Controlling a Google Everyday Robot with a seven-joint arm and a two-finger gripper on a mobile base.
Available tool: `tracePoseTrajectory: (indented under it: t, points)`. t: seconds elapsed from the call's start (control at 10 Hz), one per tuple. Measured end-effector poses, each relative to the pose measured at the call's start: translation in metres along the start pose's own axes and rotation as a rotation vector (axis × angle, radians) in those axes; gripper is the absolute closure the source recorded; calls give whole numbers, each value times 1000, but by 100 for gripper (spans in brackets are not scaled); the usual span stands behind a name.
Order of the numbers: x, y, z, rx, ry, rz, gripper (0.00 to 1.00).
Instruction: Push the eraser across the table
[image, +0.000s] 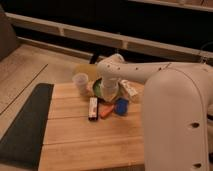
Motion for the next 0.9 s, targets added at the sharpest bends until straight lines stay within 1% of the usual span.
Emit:
tracePoseTrajectory:
  t: [0.4,0.9]
  points:
    - [1,-2,19,13,10,9,100]
    - [-3,-1,35,29,21,11,100]
